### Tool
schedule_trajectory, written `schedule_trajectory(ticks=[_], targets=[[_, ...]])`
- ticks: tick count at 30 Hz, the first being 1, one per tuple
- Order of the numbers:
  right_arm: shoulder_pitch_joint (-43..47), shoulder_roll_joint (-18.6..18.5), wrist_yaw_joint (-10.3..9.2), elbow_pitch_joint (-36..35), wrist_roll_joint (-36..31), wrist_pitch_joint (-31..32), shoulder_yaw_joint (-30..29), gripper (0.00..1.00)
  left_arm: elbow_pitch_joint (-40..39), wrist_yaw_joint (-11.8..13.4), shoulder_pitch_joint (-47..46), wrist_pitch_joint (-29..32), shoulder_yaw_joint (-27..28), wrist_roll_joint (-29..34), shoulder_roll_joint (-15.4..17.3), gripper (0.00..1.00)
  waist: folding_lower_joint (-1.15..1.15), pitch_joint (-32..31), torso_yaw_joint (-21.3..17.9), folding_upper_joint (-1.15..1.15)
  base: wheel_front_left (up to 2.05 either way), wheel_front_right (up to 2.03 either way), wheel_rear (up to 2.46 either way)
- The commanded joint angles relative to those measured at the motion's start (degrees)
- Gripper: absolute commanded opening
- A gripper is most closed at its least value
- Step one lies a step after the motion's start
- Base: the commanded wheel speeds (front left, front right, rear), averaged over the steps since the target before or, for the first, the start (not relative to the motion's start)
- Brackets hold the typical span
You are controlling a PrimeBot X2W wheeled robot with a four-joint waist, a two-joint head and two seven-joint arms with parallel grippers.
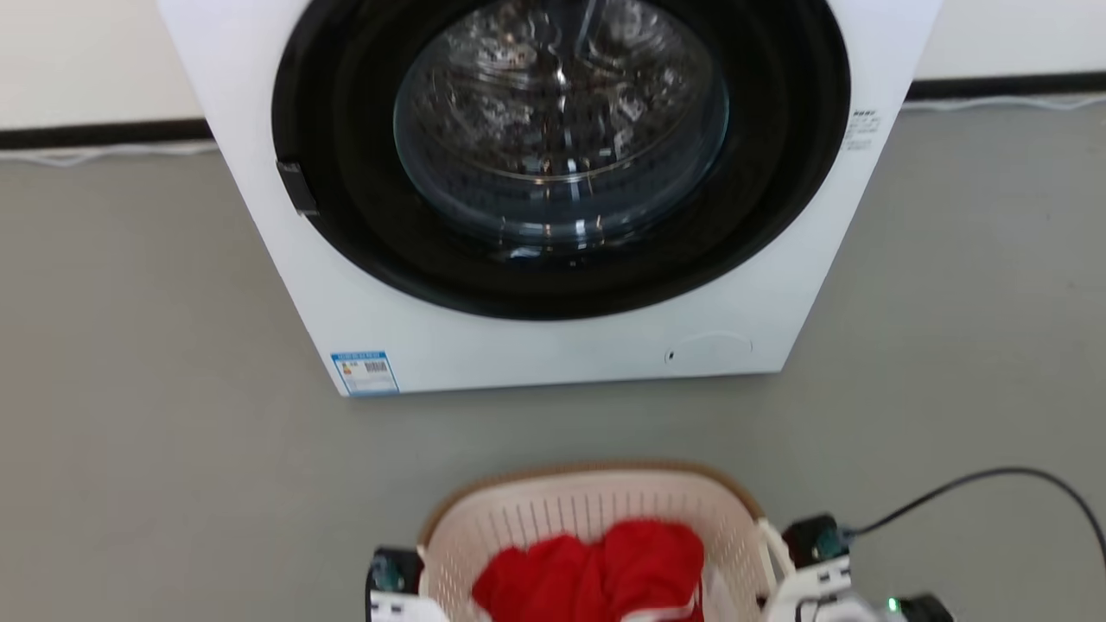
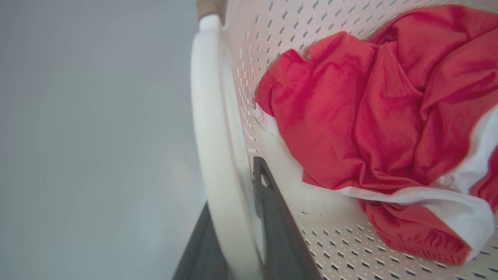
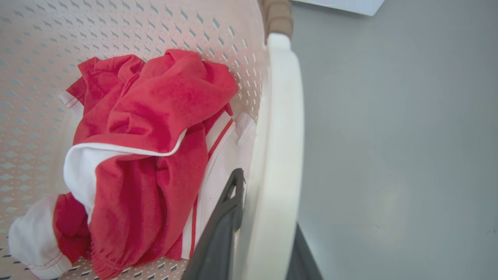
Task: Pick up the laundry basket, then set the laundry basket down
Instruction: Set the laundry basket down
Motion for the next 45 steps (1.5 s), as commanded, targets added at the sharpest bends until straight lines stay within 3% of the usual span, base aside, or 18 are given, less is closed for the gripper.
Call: schedule_trajectory(ticks=[1, 28, 35, 45], targets=[[-3.15, 1.24, 1.26, -2.06, -1.05, -1.89, 1.15, 0.0, -0.69, 0.31, -4.49, -1.49, 0.68, 0.05, 0.42, 0.0, 0.0, 2.41, 0.07, 0.0, 0.0, 0.0, 0.0], [-28.96, 1.12, 1.26, 3.34, -12.68, -15.75, -7.46, 0.0, 1.4, -0.31, -34.99, -11.83, 3.04, 2.61, 0.61, 0.0, 0.0, 40.87, 3.84, 0.0, 0.0, 0.0, 0.0], [-32.83, 0.44, 1.26, 3.5, -15.24, -17.83, -12.08, 0.0, 1.34, -0.93, -39.9, -13.37, 4.31, 3.21, 0.9, 0.0, 0.0, 47.12, 4.15, 0.0, 0.0, 0.0, 0.0], [-34.66, -0.13, 1.26, 1.97, -20.28, -18.67, -18.29, 0.0, -4.02, 0.64, -41.45, -13.65, 9.1, 7.05, 3.03, 0.0, 0.0, 51.05, 3.89, 0.0, 0.0, 0.0, 0.0]])
